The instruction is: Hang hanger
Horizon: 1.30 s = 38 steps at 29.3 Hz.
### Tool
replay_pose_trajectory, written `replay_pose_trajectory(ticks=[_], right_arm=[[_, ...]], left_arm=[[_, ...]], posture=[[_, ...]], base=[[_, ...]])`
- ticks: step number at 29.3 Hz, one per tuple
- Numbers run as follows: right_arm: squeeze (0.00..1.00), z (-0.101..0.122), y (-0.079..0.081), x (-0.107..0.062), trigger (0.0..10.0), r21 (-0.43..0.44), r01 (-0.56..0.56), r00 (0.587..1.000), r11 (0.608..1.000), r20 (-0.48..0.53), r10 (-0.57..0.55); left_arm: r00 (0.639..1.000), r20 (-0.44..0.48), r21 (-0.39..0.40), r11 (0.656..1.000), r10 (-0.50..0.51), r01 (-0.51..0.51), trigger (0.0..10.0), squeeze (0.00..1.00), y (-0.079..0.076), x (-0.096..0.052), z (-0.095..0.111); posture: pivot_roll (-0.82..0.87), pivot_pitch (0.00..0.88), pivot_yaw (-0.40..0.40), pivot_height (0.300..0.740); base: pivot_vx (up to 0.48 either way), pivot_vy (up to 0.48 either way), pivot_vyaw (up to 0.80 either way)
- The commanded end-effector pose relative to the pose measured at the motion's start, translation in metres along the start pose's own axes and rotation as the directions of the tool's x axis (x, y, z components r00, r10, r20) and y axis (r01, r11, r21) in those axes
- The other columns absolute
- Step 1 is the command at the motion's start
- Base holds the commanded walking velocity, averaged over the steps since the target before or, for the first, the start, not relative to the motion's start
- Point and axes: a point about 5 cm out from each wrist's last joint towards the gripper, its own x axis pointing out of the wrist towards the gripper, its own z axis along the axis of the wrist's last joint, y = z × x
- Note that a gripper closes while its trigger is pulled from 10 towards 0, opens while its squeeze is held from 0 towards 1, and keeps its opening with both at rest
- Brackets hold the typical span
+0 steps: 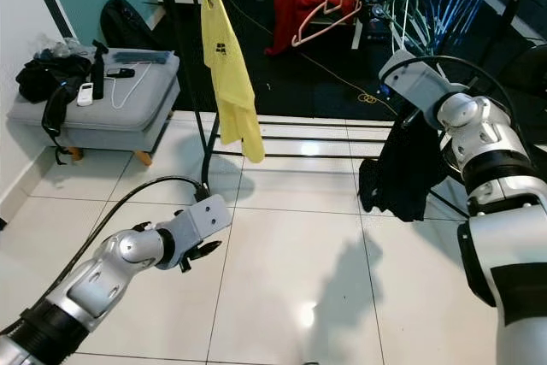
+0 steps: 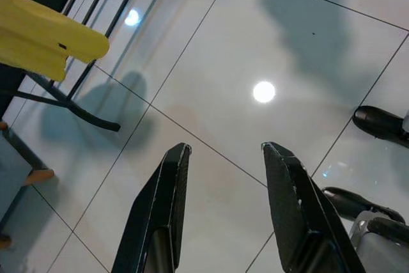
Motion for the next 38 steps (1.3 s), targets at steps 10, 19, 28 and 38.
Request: replay_pose_trajectory(ticks=[10,19,28,38], right_arm=[[0.00,0.013,-0.031,-0.004,0.0,0.790,0.126,0.958,0.599,0.061,-0.282],[0.00,0.014,-0.029,-0.002,0.0,0.934,0.105,0.940,0.342,0.019,-0.340],[0.00,0.046,-0.013,0.002,0.0,0.860,-0.170,0.926,0.482,0.307,-0.221],[0.00,0.103,0.017,-0.007,0.0,0.454,-0.479,0.732,0.751,0.679,0.057]], left_arm=[[1.000,-0.007,-0.002,1.000,-0.009,0.009,10.0,0.00,-0.002,-0.001,-0.002],[1.000,0.027,0.011,1.000,0.001,-0.002,10.0,0.00,0.003,-0.001,0.007],[0.984,0.180,-0.088,0.996,0.004,0.012,10.0,0.00,0.004,0.005,0.034],[0.936,0.351,-0.208,0.973,-0.021,0.099,10.0,1.00,-0.005,0.020,0.074]], posture=[[-0.06,0.127,-0.050,0.740],[-0.06,0.114,-0.040,0.740],[-0.06,0.111,-0.037,0.740],[-0.07,0.120,-0.045,0.740]], base=[[0.000,0.000,0.00],[0.000,0.000,0.00],[0.000,0.000,0.00],[0.000,0.000,0.00]])
